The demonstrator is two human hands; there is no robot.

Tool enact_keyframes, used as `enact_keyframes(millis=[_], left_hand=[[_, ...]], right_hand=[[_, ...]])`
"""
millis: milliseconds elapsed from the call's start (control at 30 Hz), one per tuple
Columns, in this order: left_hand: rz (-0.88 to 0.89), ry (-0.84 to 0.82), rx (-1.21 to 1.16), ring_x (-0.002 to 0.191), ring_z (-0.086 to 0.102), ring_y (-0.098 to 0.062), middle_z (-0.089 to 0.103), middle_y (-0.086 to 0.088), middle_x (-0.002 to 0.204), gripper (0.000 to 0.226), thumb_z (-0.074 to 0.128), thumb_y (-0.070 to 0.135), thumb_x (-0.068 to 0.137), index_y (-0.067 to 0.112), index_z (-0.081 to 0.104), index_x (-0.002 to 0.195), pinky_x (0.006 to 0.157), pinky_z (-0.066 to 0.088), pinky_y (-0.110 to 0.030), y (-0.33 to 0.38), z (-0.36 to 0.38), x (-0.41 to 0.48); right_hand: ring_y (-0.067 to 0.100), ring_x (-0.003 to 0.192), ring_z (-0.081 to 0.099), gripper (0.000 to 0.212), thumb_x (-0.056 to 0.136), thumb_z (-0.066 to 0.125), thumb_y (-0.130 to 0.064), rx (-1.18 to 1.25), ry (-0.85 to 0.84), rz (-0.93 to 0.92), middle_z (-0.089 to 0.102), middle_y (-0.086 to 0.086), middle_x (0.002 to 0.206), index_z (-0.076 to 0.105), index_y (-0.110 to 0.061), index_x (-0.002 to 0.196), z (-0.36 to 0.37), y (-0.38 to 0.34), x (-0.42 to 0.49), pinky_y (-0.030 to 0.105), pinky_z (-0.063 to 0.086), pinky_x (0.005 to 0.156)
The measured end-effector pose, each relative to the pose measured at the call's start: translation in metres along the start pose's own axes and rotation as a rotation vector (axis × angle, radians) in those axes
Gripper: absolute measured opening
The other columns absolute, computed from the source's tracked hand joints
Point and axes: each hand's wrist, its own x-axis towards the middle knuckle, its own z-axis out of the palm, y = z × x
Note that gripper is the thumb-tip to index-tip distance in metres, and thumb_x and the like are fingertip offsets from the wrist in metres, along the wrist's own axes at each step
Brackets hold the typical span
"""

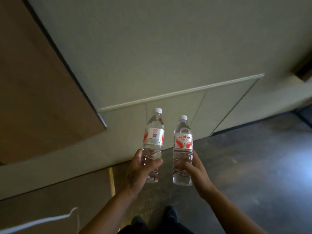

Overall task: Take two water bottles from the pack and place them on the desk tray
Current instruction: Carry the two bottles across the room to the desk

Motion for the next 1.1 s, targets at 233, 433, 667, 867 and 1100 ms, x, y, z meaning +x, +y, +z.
enact_keyframes(millis=[233,433,667,867,1100], left_hand=[[-0.07,-0.389,0.103,0.114,0.079,-0.032,0.084,0.0,0.115,0.066,0.096,0.055,0.062,0.043,0.073,0.123,0.098,0.065,-0.056,-0.009,0.062,0.018],[-0.16,-0.729,0.107,0.074,0.077,-0.024,0.078,-0.013,0.097,0.049,0.082,0.017,0.076,0.013,0.07,0.123,0.06,0.064,-0.03,-0.021,0.125,-0.01],[-0.245,-0.965,0.189,0.098,0.081,-0.042,0.083,-0.021,0.111,0.054,0.085,0.006,0.081,0.004,0.066,0.132,0.074,0.068,-0.046,-0.041,0.19,-0.076],[-0.203,-1.087,0.292,0.085,0.08,-0.035,0.078,-0.028,0.11,0.055,0.075,0.023,0.08,0.008,0.066,0.132,0.065,0.068,-0.039,-0.055,0.257,-0.116],[-0.16,-1.178,0.34,0.084,0.083,-0.022,0.078,-0.013,0.105,0.071,0.085,0.04,0.068,0.013,0.066,0.132,0.068,0.067,-0.034,-0.078,0.346,-0.143]], right_hand=[[0.026,0.104,0.079,0.073,0.068,0.08,-0.049,0.094,0.452,-0.05,0.074,0.01,0.125,0.058,-0.027,0.134,-0.038,0.02,-0.082,0.034,0.067,0.08],[0.02,0.104,0.08,0.078,0.065,0.083,-0.047,0.182,0.854,-0.064,0.079,0.005,0.119,0.058,-0.021,0.134,-0.046,0.039,-0.184,0.025,0.065,0.077],[0.024,0.104,0.082,0.086,0.062,0.085,-0.049,0.296,1.124,-0.042,0.079,0.008,0.122,0.058,-0.016,0.136,-0.055,0.066,-0.289,0.031,0.067,0.079],[0.026,0.102,0.082,0.087,0.061,0.083,-0.054,0.368,1.229,-0.03,0.08,0.009,0.121,0.058,-0.018,0.136,-0.086,0.09,-0.34,0.037,0.067,0.085],[0.02,0.103,0.082,0.089,0.06,0.082,-0.056,0.397,1.251,-0.051,0.078,0.008,0.124,0.057,-0.019,0.137,-0.162,0.113,-0.384,0.027,0.067,0.079]])
